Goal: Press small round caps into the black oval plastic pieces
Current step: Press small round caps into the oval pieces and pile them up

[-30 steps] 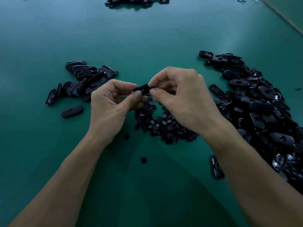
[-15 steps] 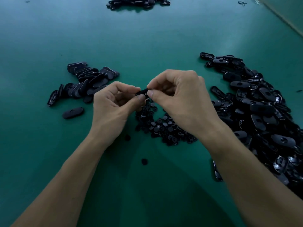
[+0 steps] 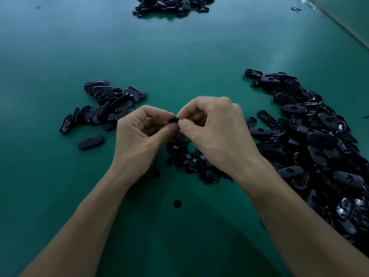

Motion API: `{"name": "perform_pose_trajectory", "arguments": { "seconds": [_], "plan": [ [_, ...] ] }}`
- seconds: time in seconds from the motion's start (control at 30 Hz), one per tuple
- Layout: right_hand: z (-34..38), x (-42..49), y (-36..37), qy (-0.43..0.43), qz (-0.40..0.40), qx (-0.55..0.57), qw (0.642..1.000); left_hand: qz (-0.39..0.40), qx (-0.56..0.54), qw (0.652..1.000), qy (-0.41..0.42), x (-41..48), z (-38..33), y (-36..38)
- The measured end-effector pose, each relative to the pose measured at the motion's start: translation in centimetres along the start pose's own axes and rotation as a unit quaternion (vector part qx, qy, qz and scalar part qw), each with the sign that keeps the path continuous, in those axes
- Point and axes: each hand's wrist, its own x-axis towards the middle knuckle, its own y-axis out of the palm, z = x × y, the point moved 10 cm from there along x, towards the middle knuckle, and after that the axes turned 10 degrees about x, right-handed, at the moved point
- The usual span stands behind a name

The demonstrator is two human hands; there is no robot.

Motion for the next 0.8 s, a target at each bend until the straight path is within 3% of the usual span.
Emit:
{"name": "perform_pose_trajectory", "arguments": {
  "seconds": [0.27,0.8],
  "plan": [
    [-0.29,-0.07,0.4,0.021,0.03,-0.041,0.998,-0.006,0.001,1.0,0.0,0.05,0.04,-0.16],
    [-0.17,-0.27,0.3,0.009,0.001,-0.029,1.0,-0.02,0.014,1.0,0.001,0.05,0.04,-0.45]
  ]
}}
